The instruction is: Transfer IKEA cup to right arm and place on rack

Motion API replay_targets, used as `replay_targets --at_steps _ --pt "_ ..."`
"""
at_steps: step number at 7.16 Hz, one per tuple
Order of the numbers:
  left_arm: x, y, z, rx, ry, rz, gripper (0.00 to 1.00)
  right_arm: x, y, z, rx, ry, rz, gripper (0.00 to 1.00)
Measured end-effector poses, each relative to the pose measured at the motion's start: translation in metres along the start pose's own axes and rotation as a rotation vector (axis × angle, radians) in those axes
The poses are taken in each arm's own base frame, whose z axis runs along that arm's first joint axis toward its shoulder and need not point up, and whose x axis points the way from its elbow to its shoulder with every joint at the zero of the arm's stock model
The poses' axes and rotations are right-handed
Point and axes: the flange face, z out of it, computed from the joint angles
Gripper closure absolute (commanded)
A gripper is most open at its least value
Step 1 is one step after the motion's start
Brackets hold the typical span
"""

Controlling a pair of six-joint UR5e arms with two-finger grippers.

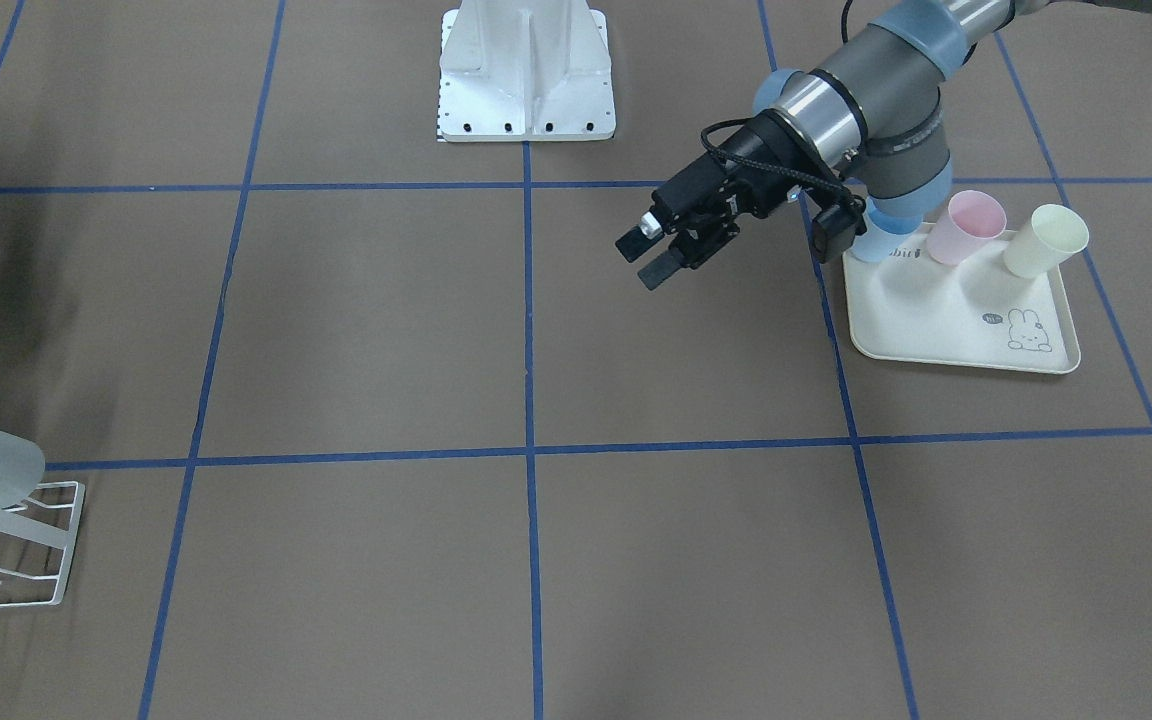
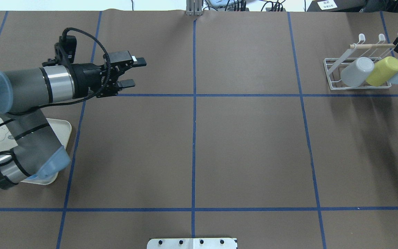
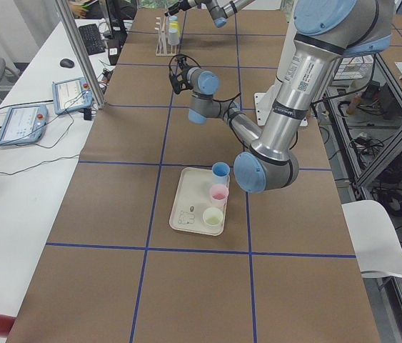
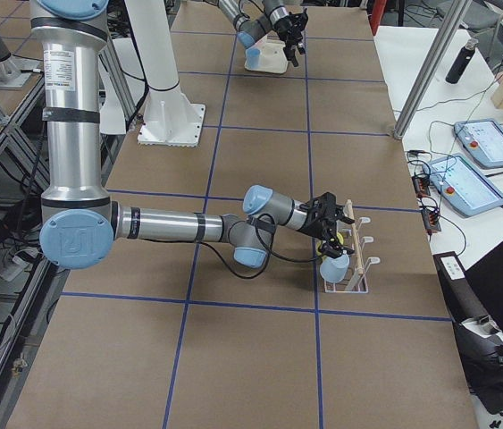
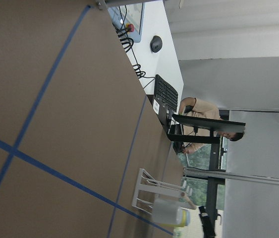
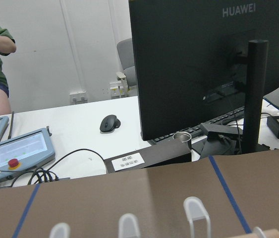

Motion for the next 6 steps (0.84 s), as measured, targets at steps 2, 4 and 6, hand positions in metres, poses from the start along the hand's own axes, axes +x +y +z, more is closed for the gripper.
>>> replay_targets --at_steps 2,4,6 --pt "-0.062 -0.091 -0.069 0.017 -0.271 0.249 0.0 -0.002 0.008 -0.028 -0.101 -0.067 -0.009 0.0" --pt "-0.134 -0.148 -0.151 0.016 -0.523 0.488 0.0 0.01 0.023 -0.058 -0.211 -0.112 -0.068 0.0" --pt "-0.221 -0.151 -0.238 -0.072 -0.715 0.641 0.0 0.018 0.035 -0.087 -0.316 -0.151 -0.108 0.0"
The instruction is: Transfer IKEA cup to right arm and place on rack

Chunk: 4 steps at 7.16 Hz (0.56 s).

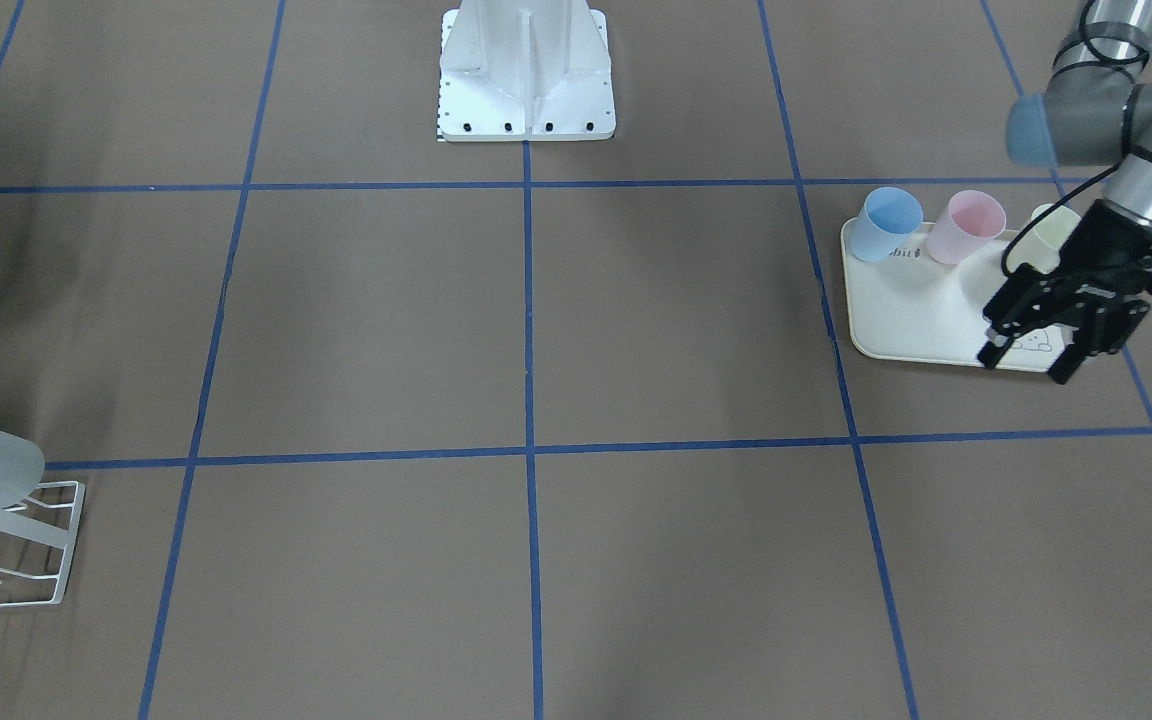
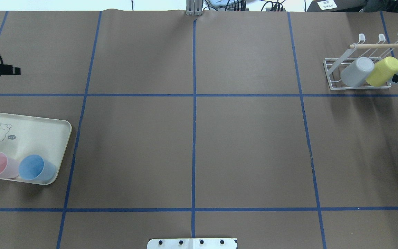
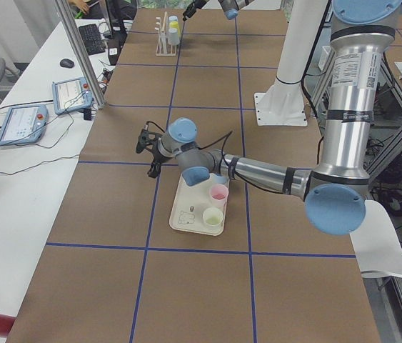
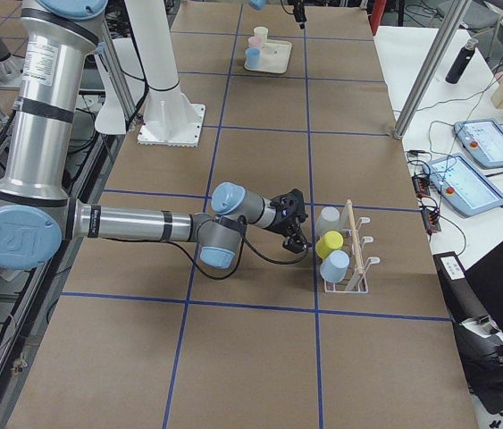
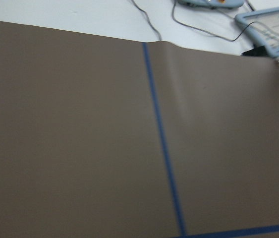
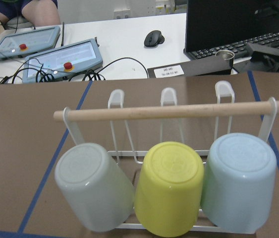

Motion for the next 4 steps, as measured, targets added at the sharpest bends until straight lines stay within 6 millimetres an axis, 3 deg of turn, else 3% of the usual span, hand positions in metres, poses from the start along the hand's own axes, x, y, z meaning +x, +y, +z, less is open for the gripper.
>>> replay_targets --at_steps 2,4 --pt "-0.052 0.074 -0.018 -0.119 -0.04 0.027 0.0 0.007 0.018 -0.029 -0.092 -0.036 0.007 0.0" --pt "-0.078 0.128 -0.032 -0.211 -0.051 -0.002 0.0 0.01 0.026 -0.043 -0.135 -0.054 0.019 0.0"
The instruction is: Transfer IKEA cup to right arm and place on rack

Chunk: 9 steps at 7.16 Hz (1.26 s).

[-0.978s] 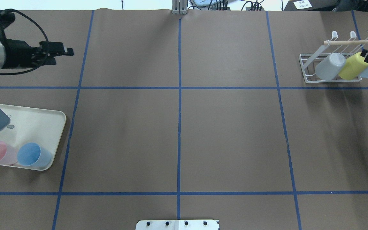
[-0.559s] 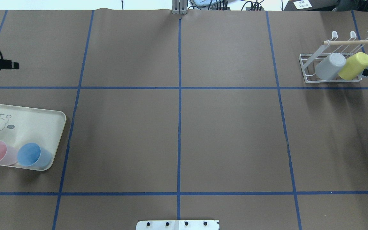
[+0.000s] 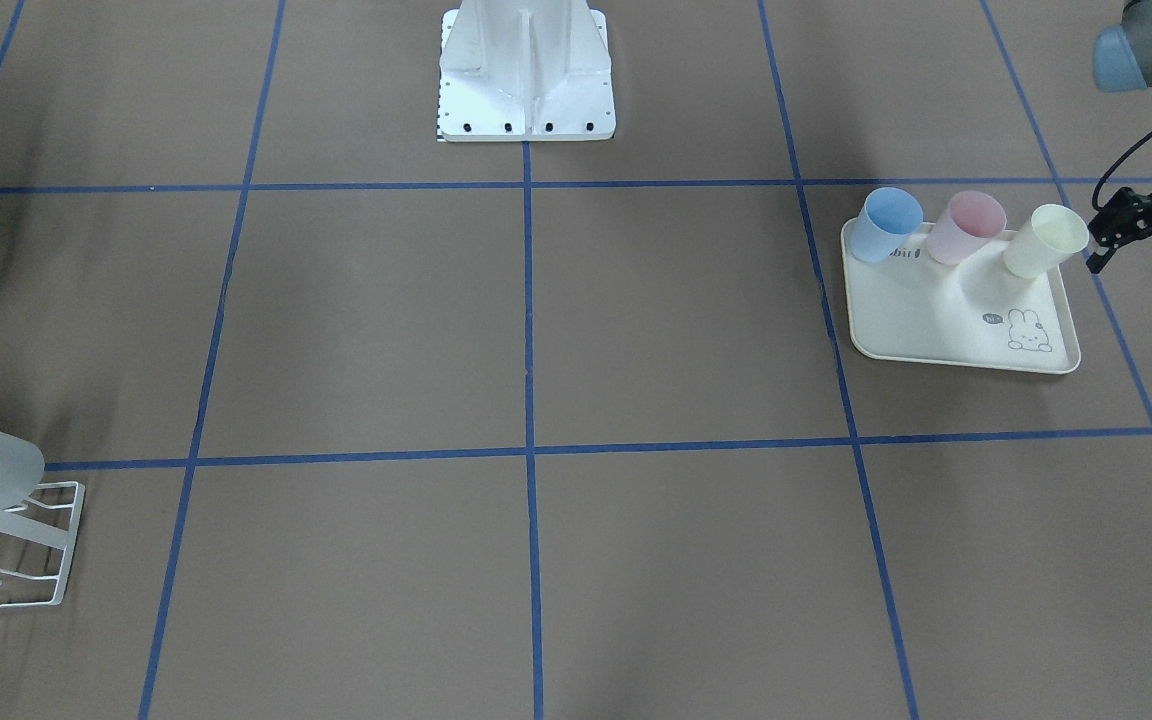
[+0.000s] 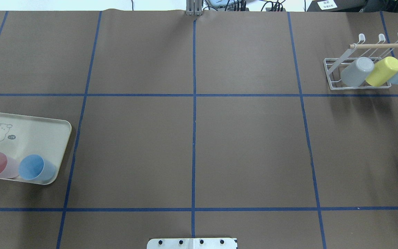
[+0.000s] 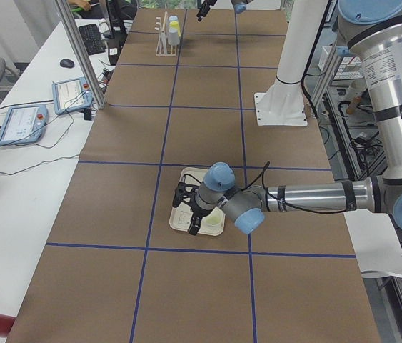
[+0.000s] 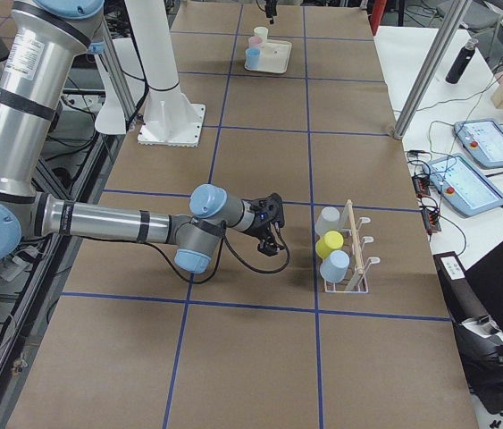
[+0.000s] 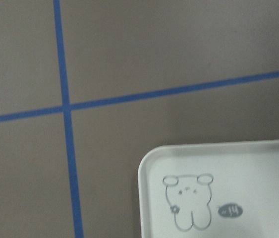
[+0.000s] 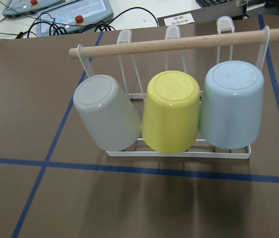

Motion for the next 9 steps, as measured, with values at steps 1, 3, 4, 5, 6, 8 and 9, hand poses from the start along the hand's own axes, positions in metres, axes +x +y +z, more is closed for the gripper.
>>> replay_targets --at_steps 1,3,4,5,6,8,9 --pt "-0.007 0.014 0.002 -0.025 -0.006 -0.01 0.0 0.0 0.001 -0.001 -0.004 -0.003 0.005 0.0" --pt "-0.009 0.023 0.011 -0.061 -0.003 -0.013 0.0 -0.001 0.001 0.0 -0.007 -0.006 0.007 0.0" --pt "-0.003 0.024 0.016 -0.081 0.013 -0.008 0.03 -0.001 0.001 0.0 -0.008 -0.006 0.008 0.0" --pt "0.003 0.025 0.023 -0.103 0.029 0.003 0.27 -0.001 0.001 0.001 -0.009 -0.007 0.01 0.0" --pt "0.007 0.027 0.031 -0.125 0.037 0.013 0.7 -0.002 0.0 0.002 -0.009 -0.009 0.016 0.0" --pt "0.012 0.029 0.041 -0.155 0.051 0.022 1.0 -0.005 0.001 0.003 -0.022 -0.026 0.041 0.0" --pt "0.015 0.029 0.043 -0.172 0.076 0.022 1.0 -0.006 0.002 0.003 -0.033 -0.036 0.047 0.0"
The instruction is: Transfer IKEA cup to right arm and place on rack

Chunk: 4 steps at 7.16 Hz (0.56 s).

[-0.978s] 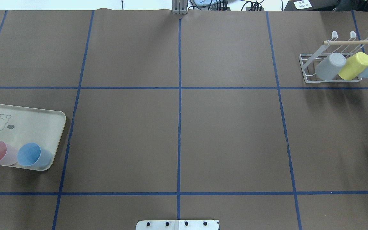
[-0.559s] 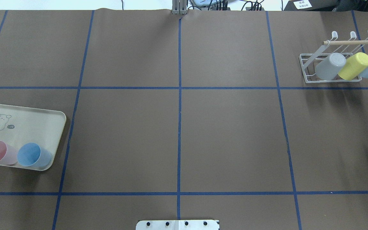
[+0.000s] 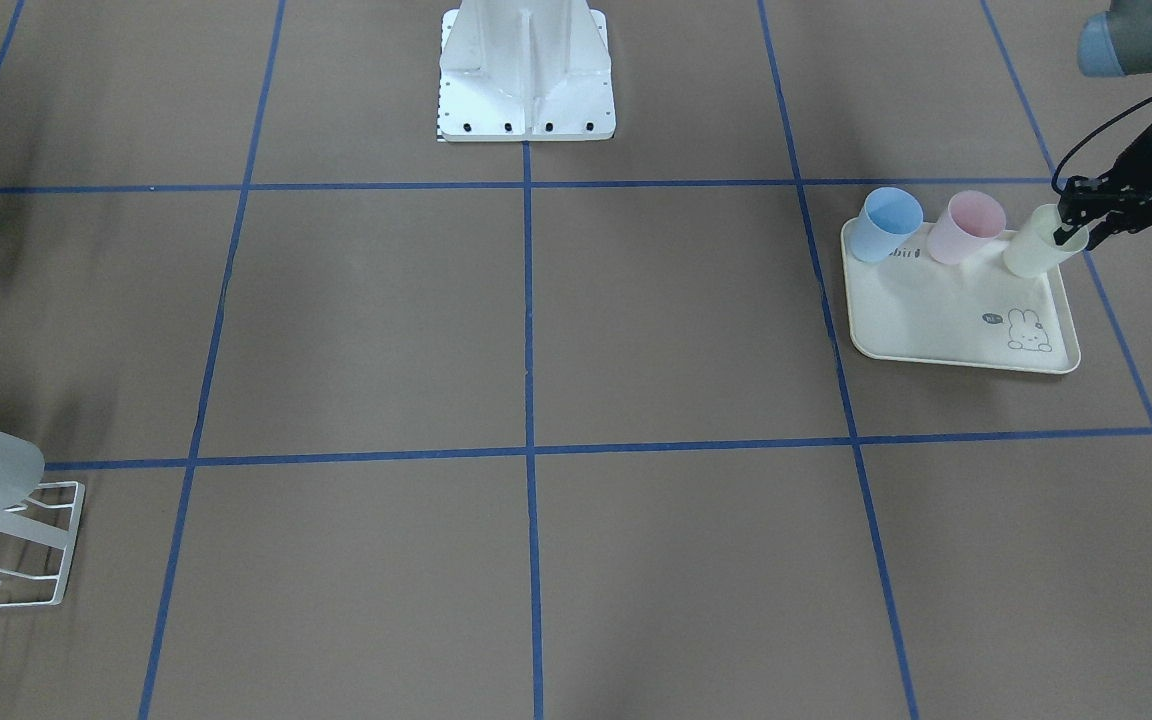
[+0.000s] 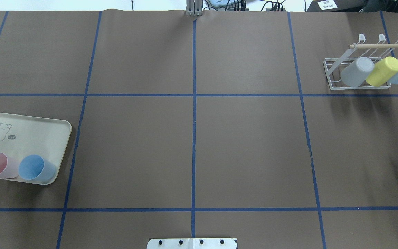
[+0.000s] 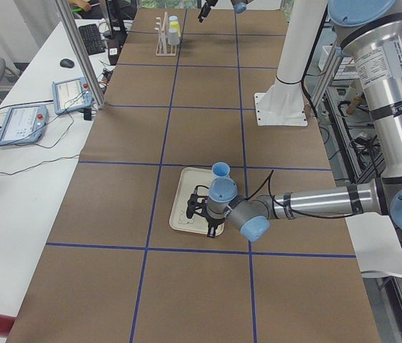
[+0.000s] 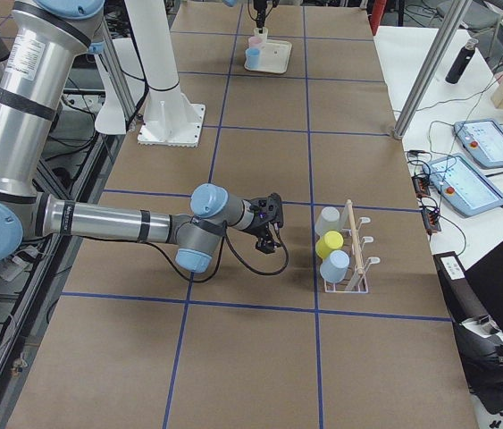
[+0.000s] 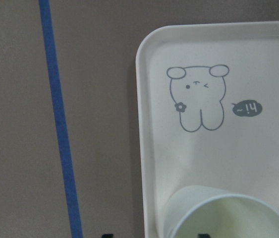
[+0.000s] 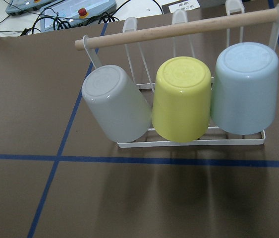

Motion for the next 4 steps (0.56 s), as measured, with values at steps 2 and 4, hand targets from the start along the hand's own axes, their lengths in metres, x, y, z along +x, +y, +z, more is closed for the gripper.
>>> replay_targets --at_steps 2,4 --pt "0.009 -0.005 -0.011 -0.015 0.081 -0.005 1.0 0.0 -0.002 0.0 0.012 0.003 0.013 0.0" --pt "-0.005 -0.023 -0.061 0.102 0.105 -0.056 1.0 -0.011 -0.013 0.005 0.043 -0.014 0.113 0.0"
